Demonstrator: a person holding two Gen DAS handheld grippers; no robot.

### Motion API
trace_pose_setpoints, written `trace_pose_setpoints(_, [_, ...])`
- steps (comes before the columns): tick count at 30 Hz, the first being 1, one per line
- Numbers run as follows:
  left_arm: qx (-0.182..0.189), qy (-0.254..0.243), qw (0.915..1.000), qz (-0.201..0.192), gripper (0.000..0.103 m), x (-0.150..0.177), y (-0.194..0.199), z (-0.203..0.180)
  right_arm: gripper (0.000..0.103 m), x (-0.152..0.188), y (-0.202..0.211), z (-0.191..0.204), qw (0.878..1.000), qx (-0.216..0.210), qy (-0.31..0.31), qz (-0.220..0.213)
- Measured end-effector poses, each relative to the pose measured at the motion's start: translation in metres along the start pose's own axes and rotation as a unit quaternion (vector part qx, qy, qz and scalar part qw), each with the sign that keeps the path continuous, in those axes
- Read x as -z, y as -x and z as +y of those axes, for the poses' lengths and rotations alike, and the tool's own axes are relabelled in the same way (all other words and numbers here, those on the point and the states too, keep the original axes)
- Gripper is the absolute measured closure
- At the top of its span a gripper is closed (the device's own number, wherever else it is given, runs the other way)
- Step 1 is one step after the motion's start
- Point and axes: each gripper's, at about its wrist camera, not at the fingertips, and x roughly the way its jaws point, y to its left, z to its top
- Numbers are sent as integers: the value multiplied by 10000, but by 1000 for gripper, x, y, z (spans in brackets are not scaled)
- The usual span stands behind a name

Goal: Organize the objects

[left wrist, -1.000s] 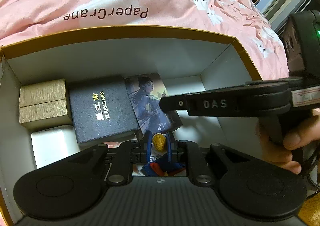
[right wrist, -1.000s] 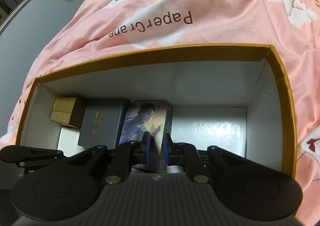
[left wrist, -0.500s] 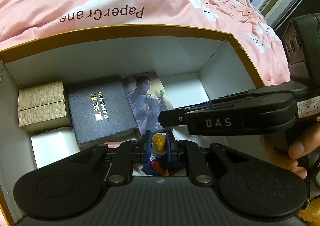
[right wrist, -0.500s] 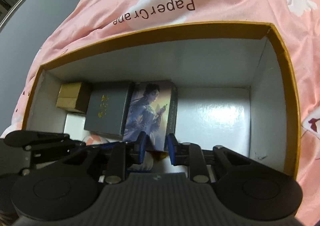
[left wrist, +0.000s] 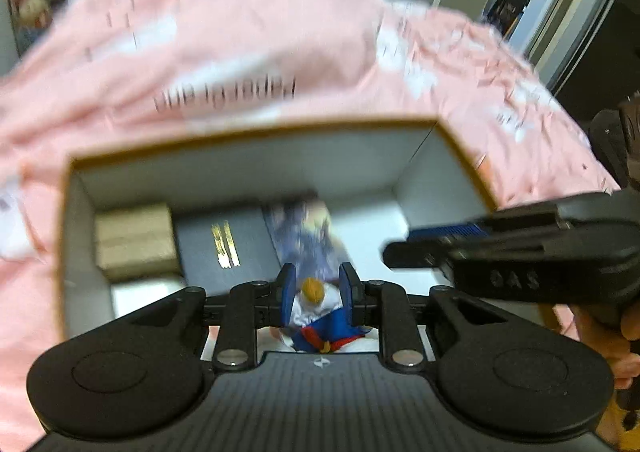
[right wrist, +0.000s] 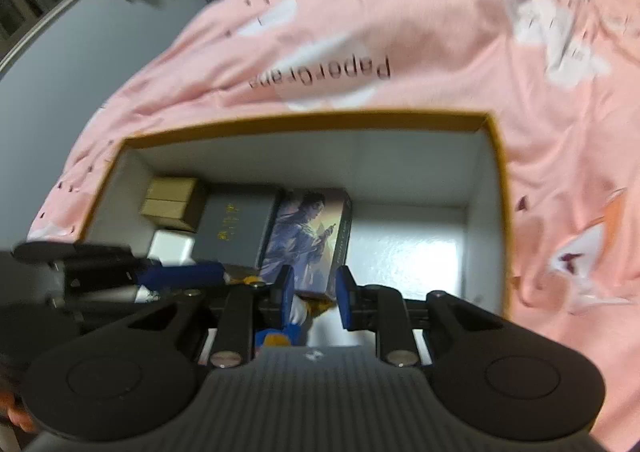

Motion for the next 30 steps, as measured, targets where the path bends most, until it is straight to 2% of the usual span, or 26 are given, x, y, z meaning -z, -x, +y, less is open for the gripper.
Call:
trace_pose_setpoints(4, [-200,-272,9977,-587,77,11,52,-26,78,28,53,8,9988,75,201,-439])
trace_pose_setpoints(7, [-93,-340,9974,-631,77,29,80,-46,78,56,83,10,9980,121,264,-559])
trace_pose_setpoints(11, [9,-461,9983,-368,77,63,92,-72,78,104,112,9,9977,309,251,-542])
trace_pose_setpoints(14, [241,-468,9986,54,77,92,85,-84,77,139,119,1,9988,410,-86,-262])
trace_pose_setpoints(17, [395,-194,9978,489,77,120,70,-88,72,172,120,-9,9983,263,-504,153])
trace_pose_setpoints(20, [486,225,9948,869,77,139,59,-87,69,202,118,-11,9961,334,-651,488])
trace_pose_setpoints(25, [753,540,9893,1123,77,161,55,-90,65,233,115,-12,9926,452,-798,794])
trace_pose_setpoints(27, [721,537,9891,1168,77,165,56,-93,60,239,115,-12,9925,445,-797,811])
trace_pose_setpoints(30, [618,441,9910,1099,77,169,66,-100,60,243,107,-17,9906,437,-924,911])
